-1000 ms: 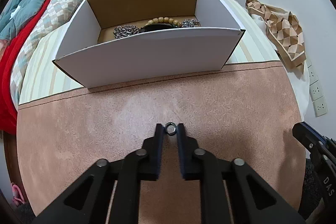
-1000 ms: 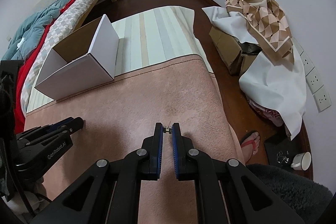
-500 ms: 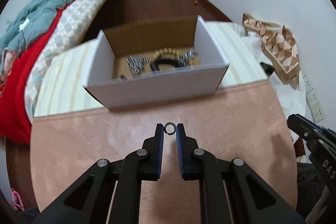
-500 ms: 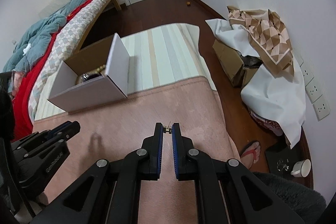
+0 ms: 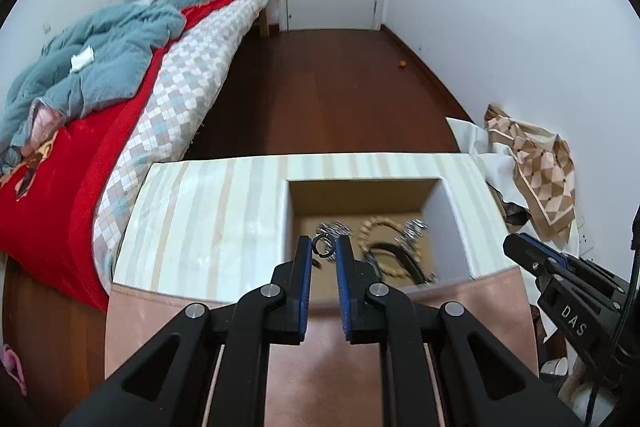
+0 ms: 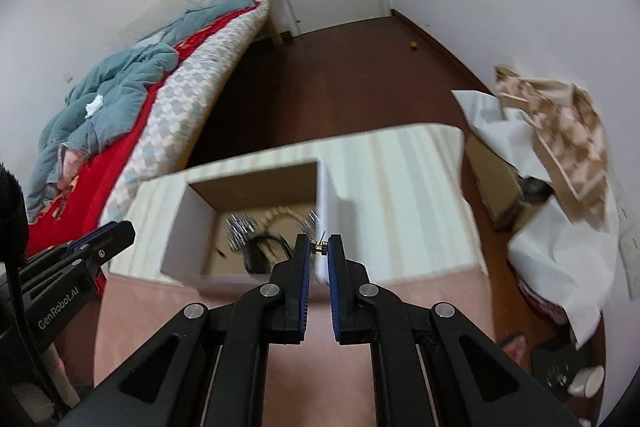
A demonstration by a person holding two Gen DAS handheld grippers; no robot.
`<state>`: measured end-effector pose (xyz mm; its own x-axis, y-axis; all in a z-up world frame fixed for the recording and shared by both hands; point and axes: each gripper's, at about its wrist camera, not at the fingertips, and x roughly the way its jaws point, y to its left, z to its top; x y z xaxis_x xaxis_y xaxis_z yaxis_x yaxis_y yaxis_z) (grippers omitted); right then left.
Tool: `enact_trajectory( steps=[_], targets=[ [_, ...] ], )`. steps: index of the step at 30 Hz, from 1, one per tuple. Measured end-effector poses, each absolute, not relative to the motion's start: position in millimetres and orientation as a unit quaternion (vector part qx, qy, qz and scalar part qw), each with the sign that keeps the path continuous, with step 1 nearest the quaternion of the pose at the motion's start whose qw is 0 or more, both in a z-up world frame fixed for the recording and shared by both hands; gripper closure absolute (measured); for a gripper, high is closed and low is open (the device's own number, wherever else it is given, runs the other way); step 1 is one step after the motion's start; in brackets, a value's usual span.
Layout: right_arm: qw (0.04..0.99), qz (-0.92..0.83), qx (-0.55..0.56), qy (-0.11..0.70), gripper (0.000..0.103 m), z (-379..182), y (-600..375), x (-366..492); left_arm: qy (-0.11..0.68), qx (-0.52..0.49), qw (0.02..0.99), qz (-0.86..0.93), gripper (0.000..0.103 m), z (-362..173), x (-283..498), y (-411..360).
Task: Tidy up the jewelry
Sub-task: 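Carry the stud and black ring over the white box and lower them in, then open both tools to release the stud and ring into the box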
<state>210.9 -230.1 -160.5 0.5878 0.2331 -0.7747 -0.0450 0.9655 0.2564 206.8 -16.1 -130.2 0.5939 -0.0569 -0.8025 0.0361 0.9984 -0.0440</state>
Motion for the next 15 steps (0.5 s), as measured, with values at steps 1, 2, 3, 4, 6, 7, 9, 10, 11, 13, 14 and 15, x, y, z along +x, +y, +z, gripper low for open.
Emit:
enact_trajectory(
  steps=[1,2,3,4,6,7,9,10,11,13,14,15],
  targets=[
    [0.883,0.084,0.106,0.449,0.094,-161.2,-226.1,219.2,0.459,-0.023,0.888,-0.029,0.094,-133.3,216.9,-8.8],
    [0.879,0.092,0.112,0.454,0.094,-163.4,-222.5,230.9,0.468,-0.031,0.883,-0.033,0.094,-136.1,224.4,-3.8],
    [0.872,0.104,0.115,0.464,0.094,-167.4,-218.3,243.1,0.475,-0.039,0.878,-0.036,0.094,-138.7,231.6,0.6],
    [0.868,0.109,0.118,0.470,0.094,-170.5,-216.5,250.1,0.484,-0.046,0.873,-0.040,0.094,-142.7,239.6,4.4],
    [0.856,0.121,0.125,0.486,0.094,-178.8,-212.6,266.2,0.501,-0.054,0.862,-0.050,0.094,-152.0,254.3,9.7],
    [0.851,0.127,0.126,0.494,0.094,-183.5,-210.4,272.7,0.508,-0.058,0.858,-0.053,0.094,-155.4,258.1,9.8],
    [0.842,0.136,0.124,0.507,0.094,-191.5,-205.3,283.1,0.527,-0.065,0.845,-0.065,0.093,-164.3,268.5,11.0],
    [0.838,0.137,0.122,0.513,0.094,-195.2,-202.2,287.4,0.531,-0.071,0.842,-0.063,0.093,-166.3,271.8,12.7],
    [0.833,0.142,0.120,0.520,0.094,-199.2,-198.8,292.0,0.533,-0.082,0.840,-0.064,0.092,-168.3,275.4,15.4],
    [0.821,0.147,0.128,0.536,0.094,-207.9,-194.5,299.8,0.539,-0.092,0.835,-0.063,0.090,-170.4,282.5,19.5],
    [0.816,0.149,0.133,0.543,0.093,-211.4,-193.3,302.9,0.541,-0.098,0.833,-0.061,0.087,-171.0,285.1,21.8],
    [0.810,0.150,0.136,0.550,0.093,-214.0,-191.0,305.1,0.541,-0.103,0.833,-0.059,0.083,-170.5,287.4,24.8]
  ],
)
